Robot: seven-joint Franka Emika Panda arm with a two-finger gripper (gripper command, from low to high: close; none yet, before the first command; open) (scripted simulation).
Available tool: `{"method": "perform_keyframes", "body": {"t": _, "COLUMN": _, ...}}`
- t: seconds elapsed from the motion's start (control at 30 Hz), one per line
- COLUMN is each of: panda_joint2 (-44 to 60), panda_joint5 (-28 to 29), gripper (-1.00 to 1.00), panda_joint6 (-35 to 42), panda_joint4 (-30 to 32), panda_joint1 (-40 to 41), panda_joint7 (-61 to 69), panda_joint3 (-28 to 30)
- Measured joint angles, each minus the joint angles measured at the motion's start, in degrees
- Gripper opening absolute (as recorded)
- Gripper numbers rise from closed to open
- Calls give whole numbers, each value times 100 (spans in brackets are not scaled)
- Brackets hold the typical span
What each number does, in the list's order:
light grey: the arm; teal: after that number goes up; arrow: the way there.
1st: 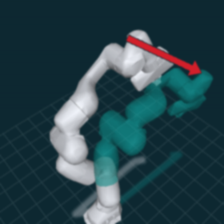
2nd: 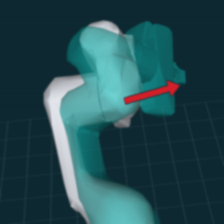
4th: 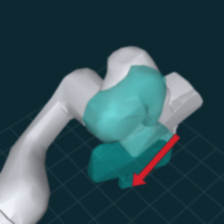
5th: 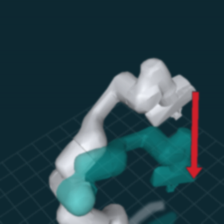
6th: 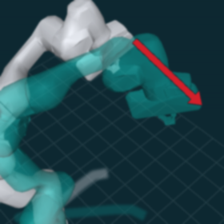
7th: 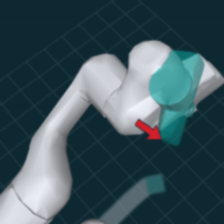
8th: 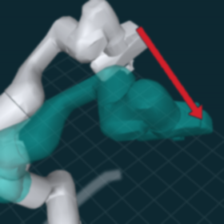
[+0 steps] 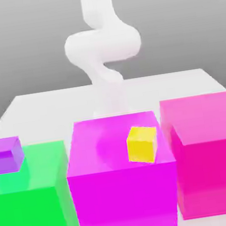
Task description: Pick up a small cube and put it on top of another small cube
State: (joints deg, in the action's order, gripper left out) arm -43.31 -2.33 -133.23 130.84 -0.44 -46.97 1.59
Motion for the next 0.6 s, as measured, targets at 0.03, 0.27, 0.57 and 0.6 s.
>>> {"method": "perform_keyframes", "body": {"t": 0.03, "panda_joint2": 173, "panda_joint5": -88, "gripper": 0, "panda_joint6": -102, "panda_joint4": 2, "panda_joint1": 42, "panda_joint7": -112, "panda_joint3": 81}}
{"method": "perform_keyframes", "body": {"t": 0.27, "panda_joint2": 1574, "panda_joint5": -558, "gripper": 0, "panda_joint6": -932, "panda_joint4": 303, "panda_joint1": 684, "panda_joint7": -1112, "panda_joint3": 673}}
{"method": "perform_keyframes", "body": {"t": 0.57, "panda_joint2": 3442, "panda_joint5": -733, "gripper": 0, "panda_joint6": -1978, "panda_joint4": 1194, "panda_joint1": 1839, "panda_joint7": -2614, "panda_joint3": 1425}}
{"method": "perform_keyframes", "body": {"t": 0.6, "panda_joint2": 3650, "panda_joint5": -753, "gripper": 0, "panda_joint6": -2089, "panda_joint4": 1311, "panda_joint1": 1957, "panda_joint7": -2771, "panda_joint3": 1514}}
